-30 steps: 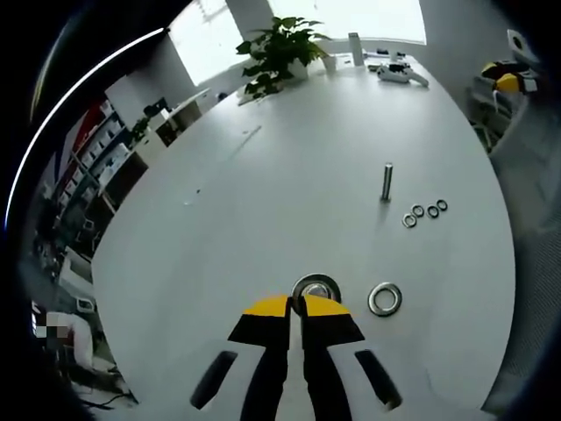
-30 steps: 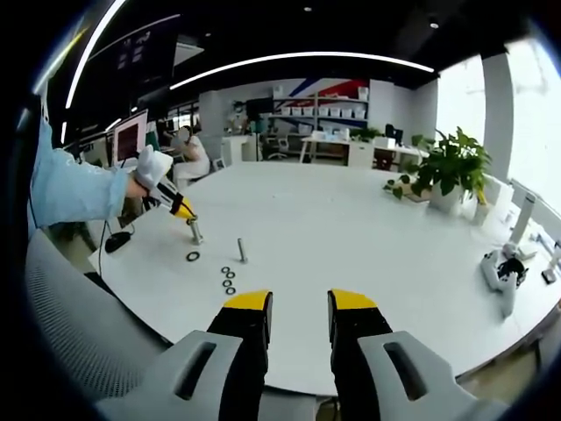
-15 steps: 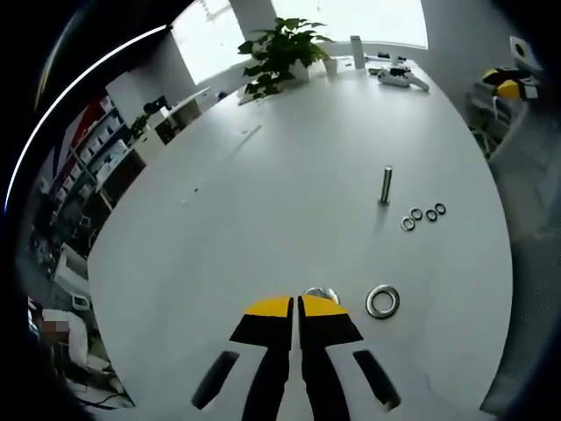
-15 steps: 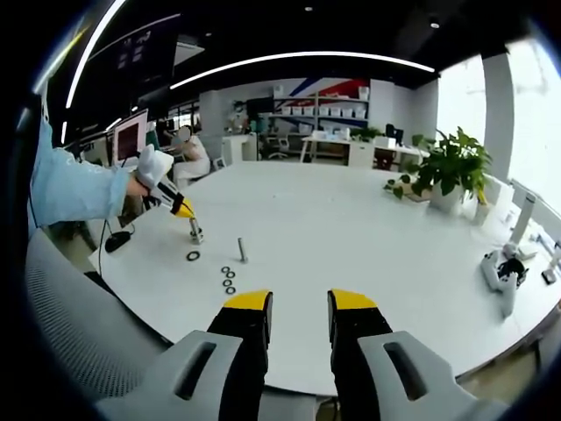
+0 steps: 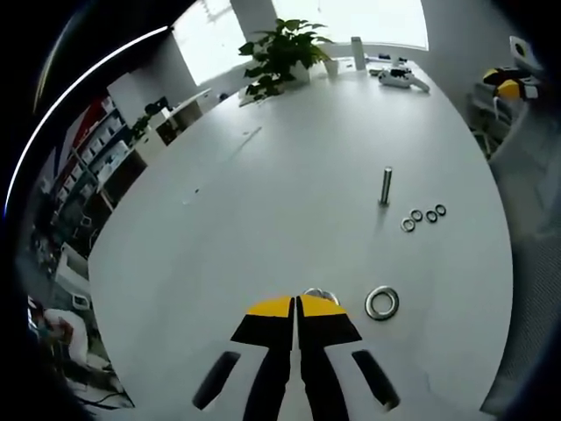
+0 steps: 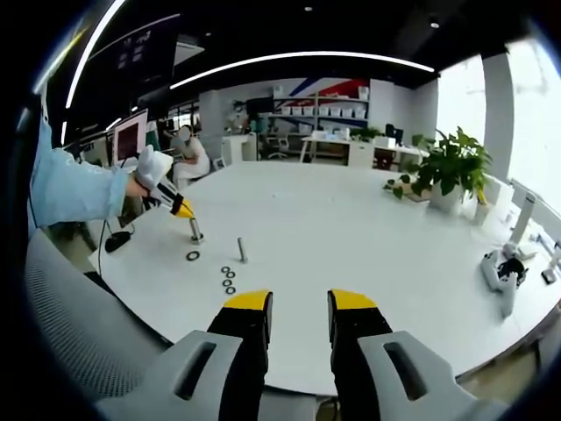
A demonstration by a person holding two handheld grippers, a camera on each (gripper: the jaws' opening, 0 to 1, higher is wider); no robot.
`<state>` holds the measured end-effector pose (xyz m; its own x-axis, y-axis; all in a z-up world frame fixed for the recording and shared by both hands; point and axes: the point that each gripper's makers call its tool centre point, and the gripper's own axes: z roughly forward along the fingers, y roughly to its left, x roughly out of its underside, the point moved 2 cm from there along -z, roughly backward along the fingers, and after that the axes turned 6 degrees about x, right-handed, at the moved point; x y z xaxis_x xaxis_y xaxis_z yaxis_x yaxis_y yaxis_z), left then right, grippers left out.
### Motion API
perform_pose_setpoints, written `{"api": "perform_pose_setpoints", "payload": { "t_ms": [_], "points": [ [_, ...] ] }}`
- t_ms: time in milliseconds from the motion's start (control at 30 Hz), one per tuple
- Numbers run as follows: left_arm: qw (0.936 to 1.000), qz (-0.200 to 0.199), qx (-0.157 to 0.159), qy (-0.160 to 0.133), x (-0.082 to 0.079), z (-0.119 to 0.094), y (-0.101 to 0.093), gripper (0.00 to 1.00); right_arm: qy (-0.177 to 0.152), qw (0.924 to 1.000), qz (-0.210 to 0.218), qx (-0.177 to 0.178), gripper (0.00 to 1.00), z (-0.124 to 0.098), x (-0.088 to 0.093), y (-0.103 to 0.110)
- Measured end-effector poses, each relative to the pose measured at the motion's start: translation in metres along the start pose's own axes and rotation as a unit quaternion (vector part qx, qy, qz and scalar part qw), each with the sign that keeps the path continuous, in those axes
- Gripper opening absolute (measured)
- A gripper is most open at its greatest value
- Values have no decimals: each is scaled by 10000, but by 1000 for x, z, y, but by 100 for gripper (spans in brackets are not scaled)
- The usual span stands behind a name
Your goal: Place the washer onto the threaded stud by aligning its center hole with the stud, sliding it down to the base, and recovering from edge contact or off-axis alignment until the washer reaches the visible bottom stop.
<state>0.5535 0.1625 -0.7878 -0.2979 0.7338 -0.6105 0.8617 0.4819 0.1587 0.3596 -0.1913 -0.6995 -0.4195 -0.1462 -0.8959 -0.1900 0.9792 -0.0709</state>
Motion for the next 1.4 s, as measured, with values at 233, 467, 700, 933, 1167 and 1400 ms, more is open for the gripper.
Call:
{"api": "perform_pose_setpoints", "payload": {
  "t_ms": [233, 467, 700, 933, 1167, 1400],
  "points": [
    [9998, 134, -112, 5, 0, -2, 1, 2, -9, 10000, 8, 2, 27, 0, -1, 0],
    [9999, 31, -153, -75, 2, -5, -2, 5, -18, 10000, 12, -4, 27, 0, -1, 0],
    [9992, -202, -262, -240, 5, -10, -4, 7, -26, 10000, 17, -7, 27, 0, -1, 0],
    [9987, -273, -303, -307, 7, -8, -13, 7, -22, 10000, 14, -12, 27, 0, -1, 0],
    [9978, -434, -340, -381, 11, -5, -19, 7, -28, 10000, 24, -6, 27, 0, -1, -1],
    [9971, -590, -310, -368, 19, 1, -27, 7, -32, 10000, 29, -2, 27, 0, -1, -1]
  ]
}}
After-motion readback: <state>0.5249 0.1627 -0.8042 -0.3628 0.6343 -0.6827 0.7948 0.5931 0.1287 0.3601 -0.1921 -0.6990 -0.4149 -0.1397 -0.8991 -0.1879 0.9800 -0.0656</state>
